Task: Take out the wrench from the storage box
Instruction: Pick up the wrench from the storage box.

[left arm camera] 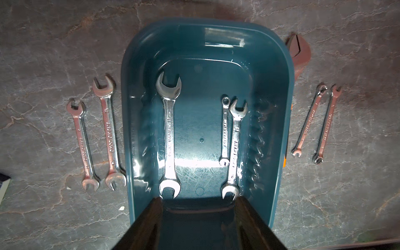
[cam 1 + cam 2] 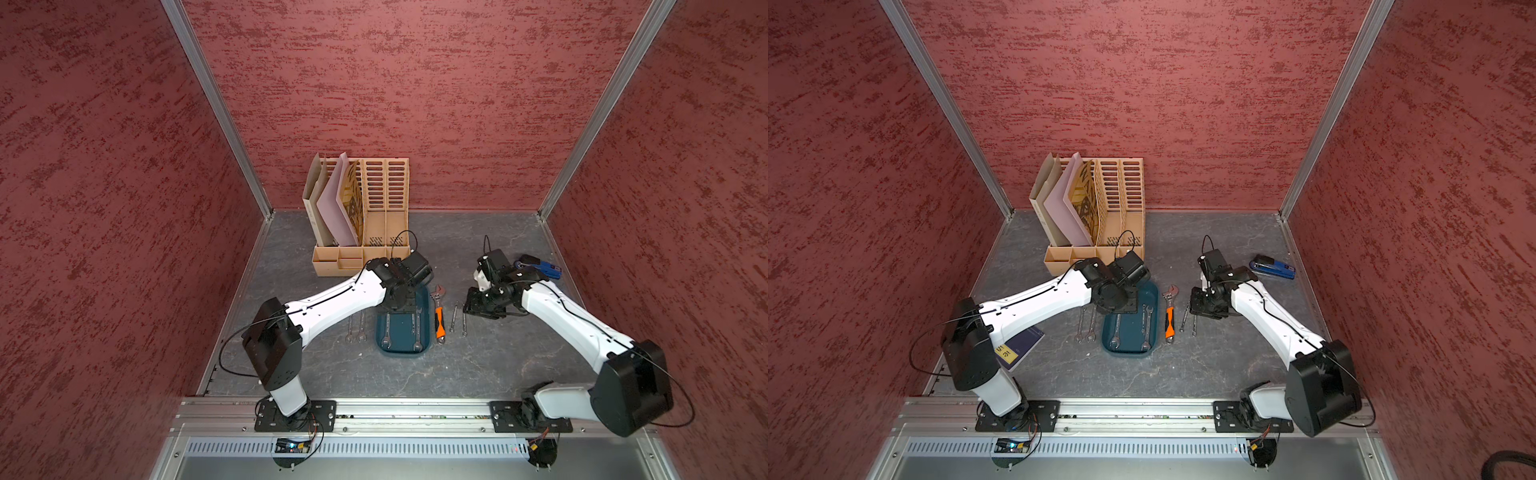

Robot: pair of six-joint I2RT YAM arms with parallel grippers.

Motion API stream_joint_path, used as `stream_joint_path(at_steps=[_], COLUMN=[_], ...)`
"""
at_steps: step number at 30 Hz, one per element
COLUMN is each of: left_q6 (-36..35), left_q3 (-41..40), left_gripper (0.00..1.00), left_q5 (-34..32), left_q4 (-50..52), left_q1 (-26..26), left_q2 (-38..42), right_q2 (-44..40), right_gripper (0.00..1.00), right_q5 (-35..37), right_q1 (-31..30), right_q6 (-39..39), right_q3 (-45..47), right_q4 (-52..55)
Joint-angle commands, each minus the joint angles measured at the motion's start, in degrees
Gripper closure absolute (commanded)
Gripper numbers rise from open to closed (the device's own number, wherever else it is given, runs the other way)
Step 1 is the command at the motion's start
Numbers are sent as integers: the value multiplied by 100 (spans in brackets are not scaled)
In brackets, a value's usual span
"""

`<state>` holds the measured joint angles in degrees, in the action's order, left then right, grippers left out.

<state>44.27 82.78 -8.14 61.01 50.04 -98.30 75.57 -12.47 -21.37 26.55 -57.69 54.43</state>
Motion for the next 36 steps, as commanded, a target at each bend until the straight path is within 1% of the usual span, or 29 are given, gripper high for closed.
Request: stream_joint_path(at_steps=[1,5,8,10,14,20,23,26,30,36], left_q6=[-143,-175,-209,-238,-246,-210,-155,-127,-72,-50], left_q3=[159,65,15,10,-34,-126,-198,-312,-450,-640], left_gripper=[43,43,43,43,43,42,40,34,31,30], left_q5=[-192,-217,-220,-230,-299,-346,-325,-254,-184,61], left_q4=[56,-222,-377,-442,-555,-581,-606,-718,-831,-1159], left_q1=[-47,-100,-126,-127,-134,-172,-191,-205,-216,-212], left_q2=[-189,-424,-646,-806,-1068,-1345,-1435,-1481,-1553,-1614], right_q2=[-219,-349,-375,-387,-337,-262,-239,-218,-190,-115], right_gripper=[58,58,57,57,57,57,57,57,57,57], right_q5=[-73,-223,-640,-754,-674,-741,-745,-744,-758,-808], right_q1=[19,19,22,25,20,21,23,22,23,20], right_q6=[35,51,79,146,142,140,130,132,174,215], right_q3=[126,222,312,354,354,402,416,434,478,514], right_q4=[341,311,138,64,67,6,-6,-27,-97,-179])
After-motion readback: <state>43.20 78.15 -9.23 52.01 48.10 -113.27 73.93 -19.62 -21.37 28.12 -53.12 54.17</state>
